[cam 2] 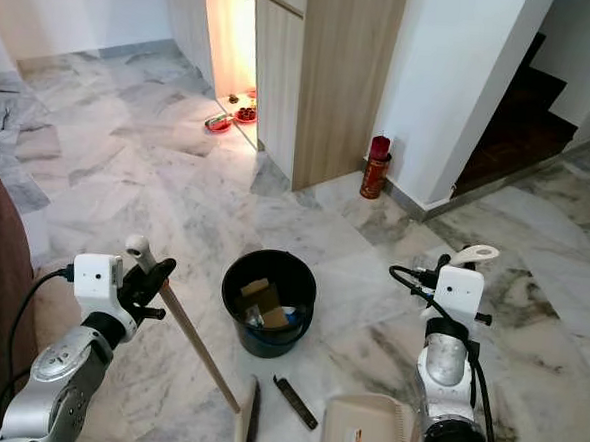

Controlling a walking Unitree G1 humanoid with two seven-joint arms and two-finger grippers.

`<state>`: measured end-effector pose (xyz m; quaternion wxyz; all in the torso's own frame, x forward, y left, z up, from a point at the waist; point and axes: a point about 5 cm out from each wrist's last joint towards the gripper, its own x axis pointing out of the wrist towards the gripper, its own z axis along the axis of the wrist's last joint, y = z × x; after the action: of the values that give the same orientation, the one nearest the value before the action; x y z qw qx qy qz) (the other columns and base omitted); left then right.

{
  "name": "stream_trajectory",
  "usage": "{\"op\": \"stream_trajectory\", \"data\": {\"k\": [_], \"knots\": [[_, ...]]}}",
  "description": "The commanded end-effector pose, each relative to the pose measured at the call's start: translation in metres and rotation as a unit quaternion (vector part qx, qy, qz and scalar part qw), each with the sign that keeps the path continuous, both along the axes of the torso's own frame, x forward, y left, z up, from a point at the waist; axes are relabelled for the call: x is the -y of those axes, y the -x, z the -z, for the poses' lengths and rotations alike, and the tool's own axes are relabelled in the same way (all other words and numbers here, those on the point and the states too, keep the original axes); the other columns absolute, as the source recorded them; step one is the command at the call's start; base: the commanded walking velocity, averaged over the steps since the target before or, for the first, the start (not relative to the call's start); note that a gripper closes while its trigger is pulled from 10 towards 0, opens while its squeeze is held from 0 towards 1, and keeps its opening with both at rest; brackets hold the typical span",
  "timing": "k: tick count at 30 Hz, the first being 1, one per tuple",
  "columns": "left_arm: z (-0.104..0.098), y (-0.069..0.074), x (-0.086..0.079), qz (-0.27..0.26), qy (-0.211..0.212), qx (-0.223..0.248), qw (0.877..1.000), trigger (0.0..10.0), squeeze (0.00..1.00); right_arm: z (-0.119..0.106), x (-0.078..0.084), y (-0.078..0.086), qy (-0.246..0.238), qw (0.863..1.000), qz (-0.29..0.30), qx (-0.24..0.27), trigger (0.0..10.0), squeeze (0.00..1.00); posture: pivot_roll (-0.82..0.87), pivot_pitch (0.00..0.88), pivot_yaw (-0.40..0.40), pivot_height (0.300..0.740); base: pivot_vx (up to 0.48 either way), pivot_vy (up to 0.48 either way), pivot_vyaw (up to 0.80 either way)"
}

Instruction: Sweep floor

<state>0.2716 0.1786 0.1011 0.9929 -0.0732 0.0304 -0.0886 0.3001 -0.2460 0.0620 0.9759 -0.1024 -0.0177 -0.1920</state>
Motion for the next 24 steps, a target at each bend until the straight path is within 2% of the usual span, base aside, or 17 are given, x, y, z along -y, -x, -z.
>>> {"op": "stream_trajectory", "data": {"k": [1,8,16,18,20,24], "knots": [[-0.011,0.001,0.001,0.012,0.012,0.016,1.0,10.0,0.0,-0.008,-0.003,-0.005,0.007,1.0,-0.002,0.02,10.0,0.0,0.12,0.0,0.031,0.74,0.0,0.0,0.0],[-0.012,0.007,0.003,0.028,0.022,0.003,0.999,10.0,0.0,-0.014,-0.001,-0.009,-0.001,0.999,0.001,0.039,10.0,0.0,0.12,0.02,0.045,0.74,0.0,0.0,0.0],[-0.016,0.009,0.008,0.041,0.039,-0.007,0.998,10.0,0.0,-0.03,-0.009,-0.02,-0.005,0.997,-0.033,0.074,10.0,0.0,0.13,0.066,0.048,0.74,0.0,0.0,0.0],[-0.017,0.011,0.008,0.044,0.043,-0.011,0.998,10.0,0.0,-0.033,-0.01,-0.021,0.005,0.996,-0.042,0.077,10.0,0.0,0.14,0.079,0.047,0.74,0.0,0.0,0.0],[-0.018,0.013,0.008,0.043,0.049,-0.014,0.998,10.0,0.0,-0.036,-0.012,-0.022,0.039,0.995,-0.049,0.08,10.0,0.0,0.14,0.09,0.048,0.74,0.0,0.0,0.0],[-0.018,0.016,0.008,0.044,0.051,-0.019,0.998,10.0,0.0,-0.035,-0.012,-0.022,0.057,0.994,-0.052,0.075,10.0,0.0,0.14,0.107,0.047,0.74,0.0,0.0,0.0]]}}
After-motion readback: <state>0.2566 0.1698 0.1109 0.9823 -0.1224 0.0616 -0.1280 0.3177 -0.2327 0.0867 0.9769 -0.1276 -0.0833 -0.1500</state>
